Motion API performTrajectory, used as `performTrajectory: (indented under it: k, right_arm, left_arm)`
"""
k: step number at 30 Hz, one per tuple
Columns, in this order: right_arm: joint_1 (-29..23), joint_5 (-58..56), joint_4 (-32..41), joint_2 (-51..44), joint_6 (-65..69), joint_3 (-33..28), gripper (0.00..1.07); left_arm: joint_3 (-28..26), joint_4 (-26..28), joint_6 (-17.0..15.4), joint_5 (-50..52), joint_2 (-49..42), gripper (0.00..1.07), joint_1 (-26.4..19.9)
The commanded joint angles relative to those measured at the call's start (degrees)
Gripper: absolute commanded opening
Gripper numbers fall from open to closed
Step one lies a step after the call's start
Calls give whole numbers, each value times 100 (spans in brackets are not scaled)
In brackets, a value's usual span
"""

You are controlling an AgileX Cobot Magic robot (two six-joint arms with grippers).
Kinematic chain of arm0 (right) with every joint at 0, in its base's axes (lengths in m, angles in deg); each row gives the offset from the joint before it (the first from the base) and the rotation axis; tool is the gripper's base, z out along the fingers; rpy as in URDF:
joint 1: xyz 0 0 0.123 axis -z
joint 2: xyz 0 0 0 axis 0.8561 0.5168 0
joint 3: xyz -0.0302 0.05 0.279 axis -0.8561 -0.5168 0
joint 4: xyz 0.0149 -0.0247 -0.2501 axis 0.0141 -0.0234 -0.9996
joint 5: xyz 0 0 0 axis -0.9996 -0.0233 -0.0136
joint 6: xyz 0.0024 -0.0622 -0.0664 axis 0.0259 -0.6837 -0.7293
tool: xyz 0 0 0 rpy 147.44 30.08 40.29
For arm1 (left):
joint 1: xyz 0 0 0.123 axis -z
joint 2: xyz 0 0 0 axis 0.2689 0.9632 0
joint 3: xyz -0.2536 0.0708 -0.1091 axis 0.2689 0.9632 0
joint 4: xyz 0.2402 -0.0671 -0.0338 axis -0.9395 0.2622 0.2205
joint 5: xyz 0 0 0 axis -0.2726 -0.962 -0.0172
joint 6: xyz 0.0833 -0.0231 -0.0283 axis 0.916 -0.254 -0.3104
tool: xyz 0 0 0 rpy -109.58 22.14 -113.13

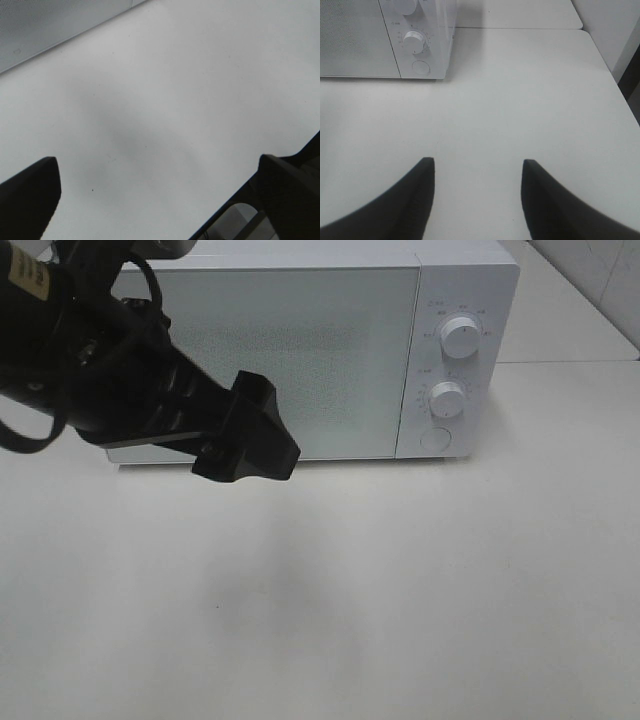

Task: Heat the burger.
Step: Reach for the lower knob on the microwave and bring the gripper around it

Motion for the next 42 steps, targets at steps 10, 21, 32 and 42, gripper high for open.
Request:
performTrajectory:
  k: [10,21,32,42]
  right_arm:
    - [40,69,-17,-172,40,-11,47]
    - [40,69,-17,-172,40,-11,47]
    - [40,69,-17,-172,40,-11,47]
    - [40,69,-17,-172,40,-11,47]
  left_arm:
    - [-63,-206,97,-1942,-808,105,-1610]
    - [-52,-516,1077,-3214,-1186,105,-3449]
    - [-29,-424,1919,-3283,-1209,105,-4968]
    - [1289,-109,1782,-3203,-2848,105,-5008]
